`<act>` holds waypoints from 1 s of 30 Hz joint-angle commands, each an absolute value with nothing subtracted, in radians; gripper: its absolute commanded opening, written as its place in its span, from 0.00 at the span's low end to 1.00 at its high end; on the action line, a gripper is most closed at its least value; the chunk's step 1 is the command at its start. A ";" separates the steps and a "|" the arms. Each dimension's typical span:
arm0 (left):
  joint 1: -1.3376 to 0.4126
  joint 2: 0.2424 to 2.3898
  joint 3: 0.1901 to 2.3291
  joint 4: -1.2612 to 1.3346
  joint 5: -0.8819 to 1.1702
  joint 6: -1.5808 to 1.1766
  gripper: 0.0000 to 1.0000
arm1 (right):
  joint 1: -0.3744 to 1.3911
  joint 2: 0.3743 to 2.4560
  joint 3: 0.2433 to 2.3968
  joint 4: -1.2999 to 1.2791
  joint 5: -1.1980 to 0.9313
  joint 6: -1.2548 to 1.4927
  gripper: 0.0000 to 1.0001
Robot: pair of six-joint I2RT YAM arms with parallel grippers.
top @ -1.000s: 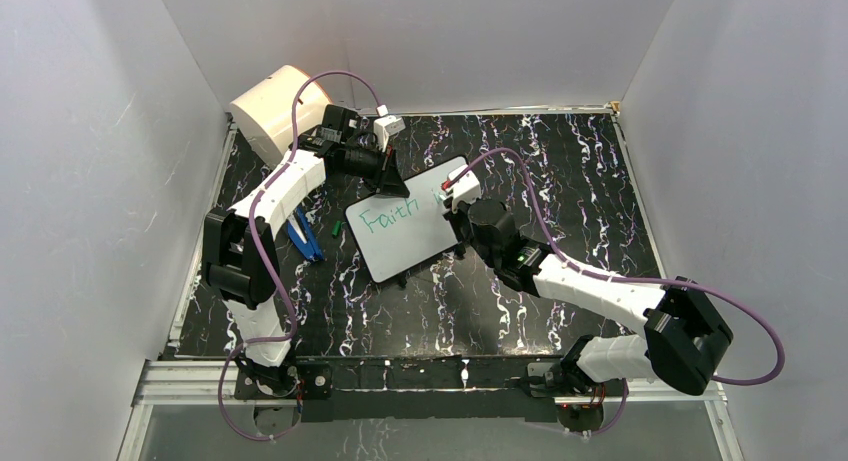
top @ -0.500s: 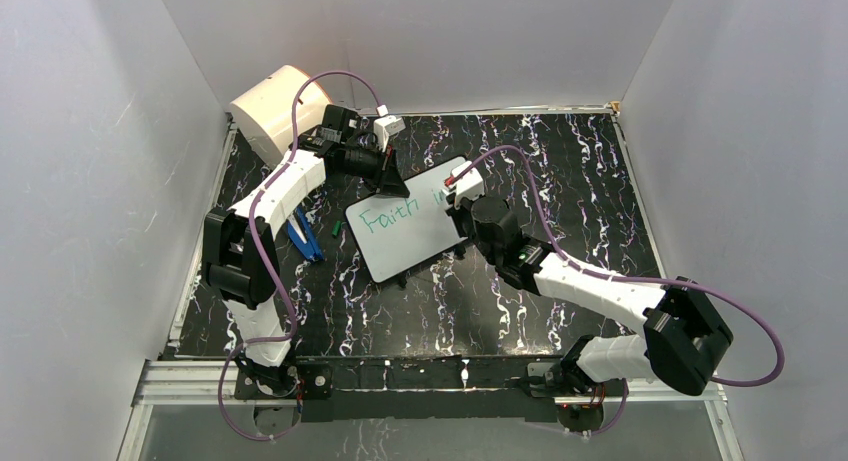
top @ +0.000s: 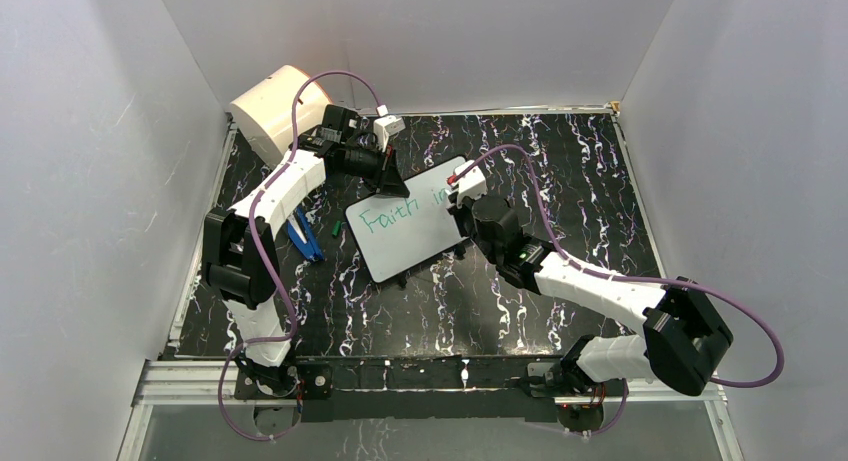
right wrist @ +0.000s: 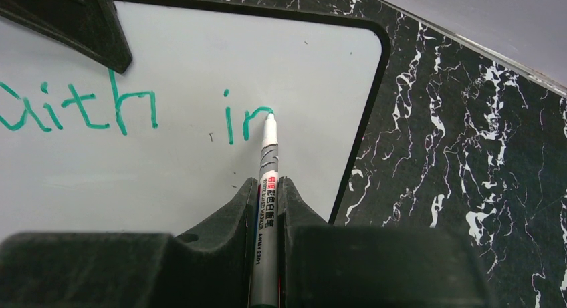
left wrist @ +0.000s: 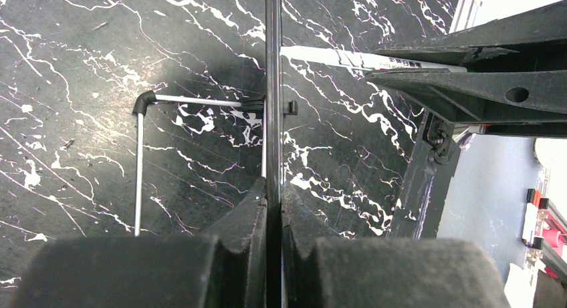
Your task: Write a sentence on the whiteboard
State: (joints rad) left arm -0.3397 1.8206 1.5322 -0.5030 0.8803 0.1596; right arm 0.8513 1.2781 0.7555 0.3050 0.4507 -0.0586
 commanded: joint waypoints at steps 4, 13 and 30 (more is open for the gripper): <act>-0.355 1.829 1.512 -0.564 0.844 0.200 0.00 | 0.845 1.278 0.752 0.278 0.454 -0.024 0.00; -0.354 1.830 1.515 -0.564 0.834 0.199 0.00 | 0.845 1.259 0.740 0.253 0.450 -0.020 0.00; -0.354 1.816 1.511 -0.542 0.797 0.181 0.00 | 0.844 1.215 0.747 0.258 0.426 -0.023 0.00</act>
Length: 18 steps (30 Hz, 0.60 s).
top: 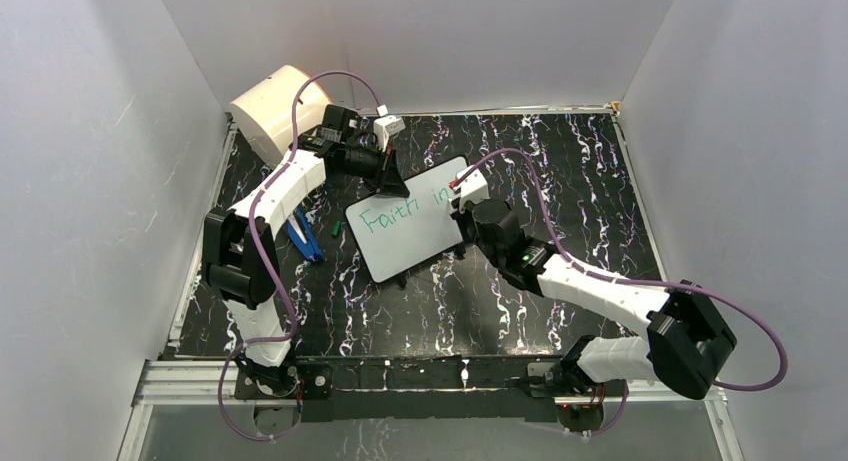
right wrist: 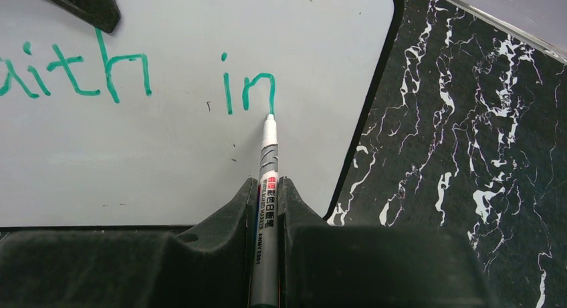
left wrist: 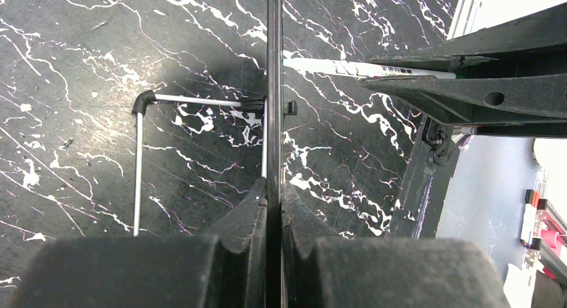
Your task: Write a sentence on the whiteboard
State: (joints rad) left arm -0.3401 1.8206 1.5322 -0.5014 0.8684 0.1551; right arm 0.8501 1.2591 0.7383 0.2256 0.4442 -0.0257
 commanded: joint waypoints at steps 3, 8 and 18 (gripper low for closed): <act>-0.354 1.800 1.511 -0.528 0.785 0.172 0.07 | 0.845 1.198 0.753 0.258 0.403 -0.027 0.00; -0.354 1.779 1.516 -0.506 0.755 0.150 0.19 | 0.847 1.171 0.758 0.243 0.390 -0.029 0.00; -0.341 1.678 1.486 -0.467 0.738 0.110 0.39 | 0.857 1.131 0.762 0.183 0.377 -0.021 0.00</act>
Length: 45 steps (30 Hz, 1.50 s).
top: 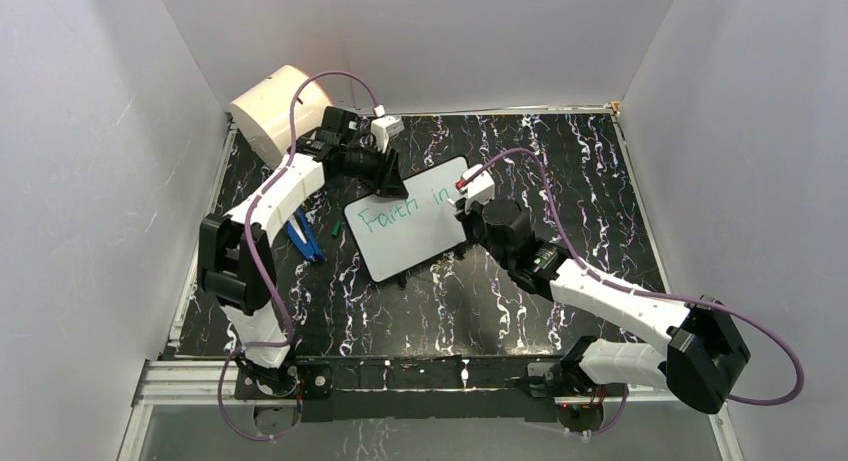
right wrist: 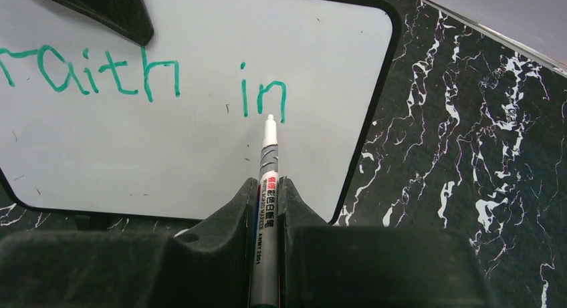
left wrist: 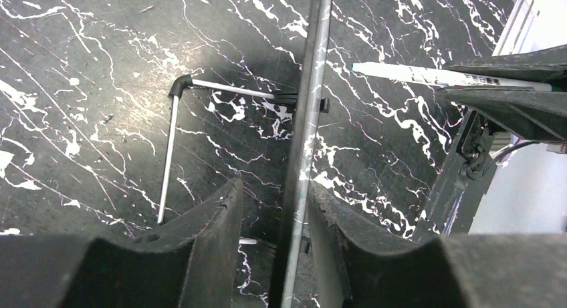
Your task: Write a sentence on the whiteboard
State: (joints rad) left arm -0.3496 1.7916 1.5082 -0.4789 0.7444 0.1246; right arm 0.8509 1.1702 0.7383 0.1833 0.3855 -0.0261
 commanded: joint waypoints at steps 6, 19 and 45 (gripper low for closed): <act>-0.268 1.550 1.394 -0.415 0.773 0.064 0.43 | 0.890 1.121 0.761 0.164 0.380 -0.014 0.00; -0.093 1.350 1.116 -0.339 0.872 0.019 0.39 | 0.986 1.136 0.786 0.156 0.420 -0.008 0.00; -0.075 1.439 1.082 -0.351 1.039 0.097 0.07 | 1.131 1.179 0.810 0.221 0.471 -0.038 0.00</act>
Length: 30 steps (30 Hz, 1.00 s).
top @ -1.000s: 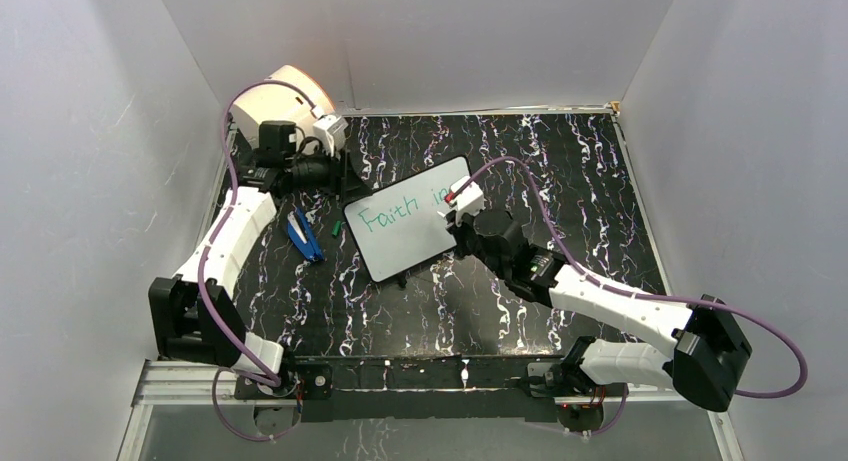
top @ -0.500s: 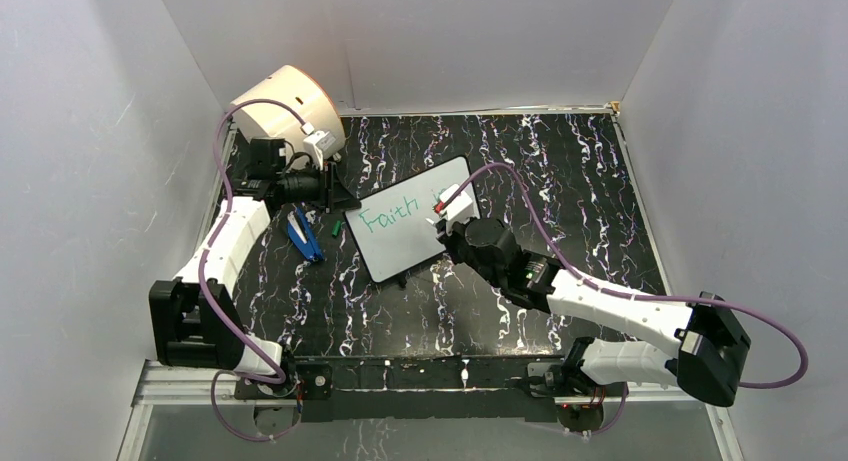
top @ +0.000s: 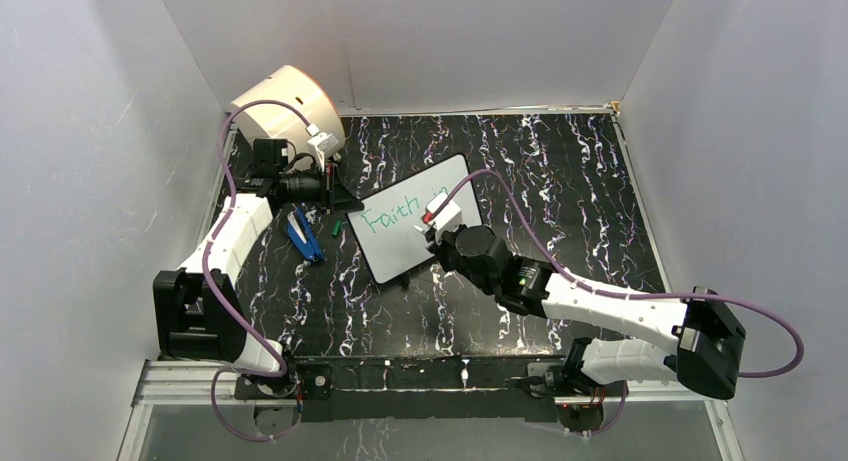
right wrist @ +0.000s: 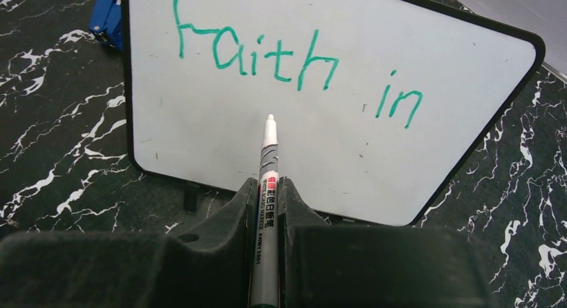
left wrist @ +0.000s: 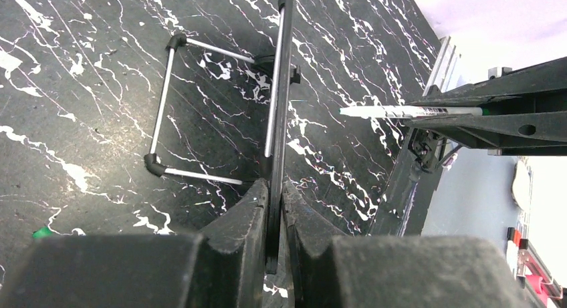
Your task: Write a sentence on the whiteboard
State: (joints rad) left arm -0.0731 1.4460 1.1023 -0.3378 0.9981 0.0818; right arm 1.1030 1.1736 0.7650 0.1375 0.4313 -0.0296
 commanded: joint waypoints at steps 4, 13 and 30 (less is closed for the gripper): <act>-0.075 1.433 1.073 -0.347 1.032 0.100 0.02 | 1.172 1.191 0.800 0.244 0.515 -0.047 0.00; -0.086 1.414 1.058 -0.346 0.974 0.101 0.00 | 1.214 1.210 0.762 0.333 0.584 -0.061 0.00; -0.101 1.416 1.063 -0.359 0.928 0.101 0.00 | 1.248 1.264 0.735 0.399 0.623 -0.054 0.00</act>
